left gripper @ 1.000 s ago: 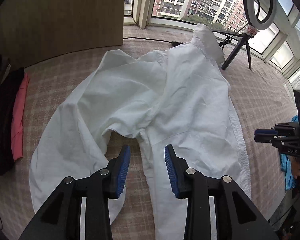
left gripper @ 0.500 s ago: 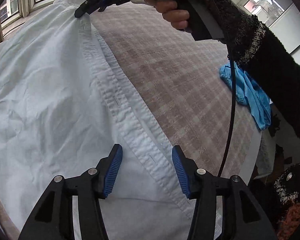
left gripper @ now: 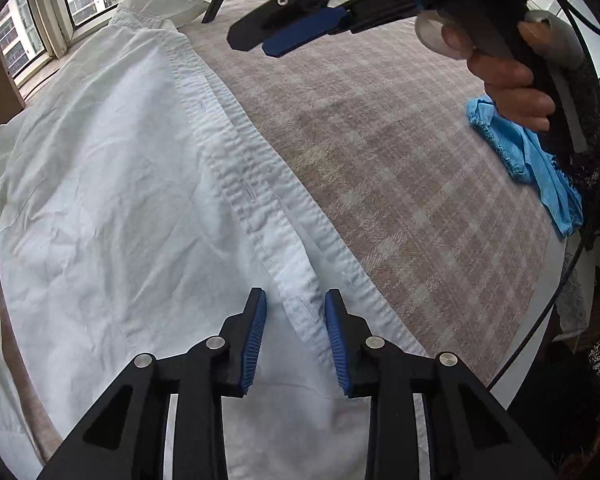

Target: Fold clothes

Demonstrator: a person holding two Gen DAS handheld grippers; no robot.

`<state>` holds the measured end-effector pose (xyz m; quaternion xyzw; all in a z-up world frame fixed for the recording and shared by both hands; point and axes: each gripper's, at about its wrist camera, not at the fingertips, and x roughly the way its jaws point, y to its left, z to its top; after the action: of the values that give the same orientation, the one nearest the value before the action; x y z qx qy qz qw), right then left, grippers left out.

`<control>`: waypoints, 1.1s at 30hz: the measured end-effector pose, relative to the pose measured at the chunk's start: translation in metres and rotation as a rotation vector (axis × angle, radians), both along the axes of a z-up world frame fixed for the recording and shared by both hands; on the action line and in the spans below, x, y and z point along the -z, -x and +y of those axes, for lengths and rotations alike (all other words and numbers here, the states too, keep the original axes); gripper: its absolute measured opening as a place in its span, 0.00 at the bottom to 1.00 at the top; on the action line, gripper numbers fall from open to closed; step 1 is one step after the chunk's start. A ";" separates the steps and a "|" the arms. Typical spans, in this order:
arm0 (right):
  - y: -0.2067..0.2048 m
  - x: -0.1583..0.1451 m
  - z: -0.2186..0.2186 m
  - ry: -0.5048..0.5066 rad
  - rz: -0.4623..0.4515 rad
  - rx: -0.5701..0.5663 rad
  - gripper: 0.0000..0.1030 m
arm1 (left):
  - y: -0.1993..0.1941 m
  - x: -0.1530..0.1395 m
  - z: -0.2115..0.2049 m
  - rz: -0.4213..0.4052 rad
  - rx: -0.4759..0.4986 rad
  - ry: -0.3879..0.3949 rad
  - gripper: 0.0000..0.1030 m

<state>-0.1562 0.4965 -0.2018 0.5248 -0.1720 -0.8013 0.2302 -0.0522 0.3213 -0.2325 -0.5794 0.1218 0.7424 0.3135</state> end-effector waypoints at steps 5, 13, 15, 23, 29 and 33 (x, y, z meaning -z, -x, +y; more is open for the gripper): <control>-0.022 0.018 -0.001 0.079 -0.036 -0.009 0.36 | 0.008 -0.002 -0.027 -0.090 -0.091 -0.086 0.06; -0.042 0.025 0.006 0.145 -0.042 0.022 0.29 | -0.007 -0.020 0.012 0.047 -0.061 0.093 0.47; -0.045 0.022 0.010 0.128 -0.032 0.034 0.29 | -0.009 -0.012 0.031 0.079 -0.016 0.163 0.47; -0.061 0.004 0.009 -0.072 0.054 0.028 0.29 | -0.001 -0.009 0.021 0.028 -0.034 0.101 0.11; -0.055 0.008 0.003 -0.096 0.054 -0.019 0.29 | 0.010 -0.025 -0.018 -0.083 -0.135 -0.058 0.02; -0.049 0.017 0.000 -0.032 0.026 -0.038 0.29 | 0.006 -0.039 -0.029 -0.095 -0.153 -0.153 0.02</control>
<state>-0.1073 0.4970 -0.2185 0.5211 -0.1461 -0.8062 0.2389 -0.0579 0.2927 -0.1937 -0.5958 0.0052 0.7432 0.3045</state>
